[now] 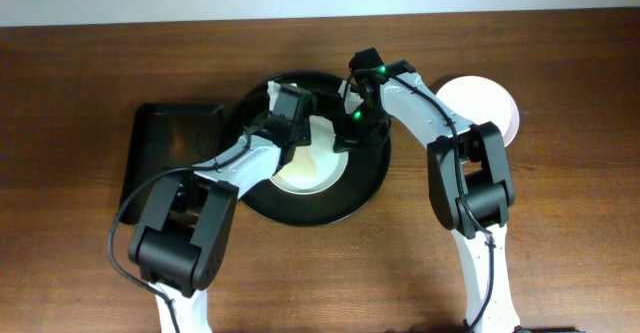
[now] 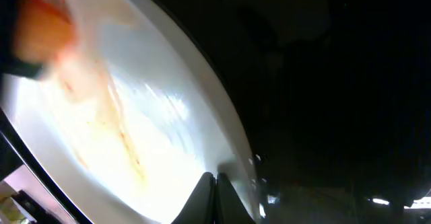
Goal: Clean dirty plates on tray and stack at the side
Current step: 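Scrub the held plate's inner surface with the sponge in the left gripper, then drop the sponge into the water tray with the left gripper, then lift the cleaned plate and swing it right with the right gripper, then lower the plate onto the stacked plates and open the right gripper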
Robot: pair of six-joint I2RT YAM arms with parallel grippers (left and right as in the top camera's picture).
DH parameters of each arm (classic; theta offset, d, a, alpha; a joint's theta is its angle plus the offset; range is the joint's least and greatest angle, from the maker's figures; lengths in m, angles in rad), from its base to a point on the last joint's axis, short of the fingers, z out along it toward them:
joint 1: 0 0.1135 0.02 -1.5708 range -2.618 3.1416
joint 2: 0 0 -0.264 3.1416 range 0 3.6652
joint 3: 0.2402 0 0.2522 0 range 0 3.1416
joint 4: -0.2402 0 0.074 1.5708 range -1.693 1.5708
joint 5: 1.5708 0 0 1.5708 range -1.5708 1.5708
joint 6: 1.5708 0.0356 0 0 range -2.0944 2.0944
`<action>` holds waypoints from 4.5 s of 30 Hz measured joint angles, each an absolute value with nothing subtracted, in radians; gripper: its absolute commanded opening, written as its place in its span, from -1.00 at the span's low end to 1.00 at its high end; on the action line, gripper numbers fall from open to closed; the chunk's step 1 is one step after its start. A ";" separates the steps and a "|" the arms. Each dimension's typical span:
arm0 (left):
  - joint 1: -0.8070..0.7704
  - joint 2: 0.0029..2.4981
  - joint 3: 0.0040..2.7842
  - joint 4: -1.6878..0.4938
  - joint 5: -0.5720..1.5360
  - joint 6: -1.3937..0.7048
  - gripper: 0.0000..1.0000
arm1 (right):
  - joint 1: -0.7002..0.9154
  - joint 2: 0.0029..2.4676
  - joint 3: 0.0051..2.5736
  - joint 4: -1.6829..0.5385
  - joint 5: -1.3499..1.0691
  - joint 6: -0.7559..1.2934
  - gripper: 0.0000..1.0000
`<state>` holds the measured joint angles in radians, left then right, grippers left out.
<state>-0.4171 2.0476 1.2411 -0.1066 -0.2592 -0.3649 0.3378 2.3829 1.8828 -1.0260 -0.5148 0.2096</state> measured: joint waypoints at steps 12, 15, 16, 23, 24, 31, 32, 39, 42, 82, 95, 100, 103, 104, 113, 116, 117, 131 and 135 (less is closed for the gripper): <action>-0.297 1.814 1.397 -0.525 -0.073 -0.360 -1.00 | 0.340 2.383 1.881 -1.027 -0.518 0.179 -0.92; -0.348 1.904 1.354 -0.535 -0.028 -0.387 -1.00 | 0.340 2.383 1.881 -1.028 -0.518 0.179 -0.92; -0.352 1.931 1.341 -0.535 -0.022 -0.397 -1.00 | 0.340 2.383 1.881 -1.028 -0.518 0.179 -0.92; -0.355 2.061 1.332 -0.361 -0.036 -0.420 -1.00 | 0.340 2.383 1.881 -1.028 -0.518 0.180 -0.92; -0.357 2.074 1.338 -0.330 -0.041 -0.421 -1.00 | 0.340 2.383 1.881 -1.028 -0.518 0.179 -0.92; -0.361 2.082 1.350 -0.280 -0.096 -0.424 -1.00 | 0.340 2.383 1.881 -1.029 -0.519 0.176 -0.92; -0.357 2.071 1.353 -0.287 -0.109 -0.423 -1.00 | 0.340 2.383 1.881 -1.029 -0.519 0.176 -0.92; -0.221 1.779 1.425 -0.380 -0.340 -0.382 -1.00 | 0.340 2.383 1.882 -1.032 -0.524 0.176 -0.40; -0.206 1.672 1.435 -0.524 -0.355 -0.378 -0.71 | 0.336 2.379 1.952 -1.121 -0.539 0.134 0.25; 0.047 1.643 1.385 -0.977 -0.077 -0.332 -0.27 | 0.447 2.295 2.257 -1.538 0.171 0.147 -0.92; 0.047 1.643 1.385 -0.976 -0.077 -0.332 -0.27 | 0.612 2.295 2.360 -1.468 0.704 0.012 -0.92; 0.047 1.643 1.385 -0.977 -0.077 -0.332 -0.27 | 0.807 2.295 2.360 -1.321 0.971 -0.012 -0.92; 0.047 1.643 1.385 -0.977 -0.077 -0.332 -0.27 | 0.819 2.295 2.360 -1.292 1.017 -0.013 -0.92; 0.047 1.643 1.385 -0.977 -0.077 -0.332 -0.26 | 0.817 2.295 2.360 -1.288 1.032 -0.012 -0.92; 0.047 1.643 1.385 -0.978 -0.077 -0.329 0.01 | 0.816 2.295 2.360 -1.277 1.097 0.031 -0.92; 0.047 1.643 1.385 -0.980 -0.077 -0.329 0.40 | 0.805 2.295 2.360 -1.277 1.019 0.041 -0.92; 0.047 1.643 1.385 -0.981 -0.077 -0.326 0.58 | 0.792 2.295 2.361 -1.283 0.989 0.049 -0.92; 0.047 1.643 1.385 -0.981 -0.076 -0.325 0.98 | -0.223 2.294 2.396 -1.428 -0.283 0.136 -0.92; 0.047 1.643 1.385 -0.981 -0.077 -0.325 0.98 | -0.347 2.294 2.208 -1.408 -0.335 0.102 -0.92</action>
<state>0.0471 1.6432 1.3846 -0.9813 -0.0769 -0.3248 -0.3466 2.2944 2.2082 -1.4078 -0.3351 0.1017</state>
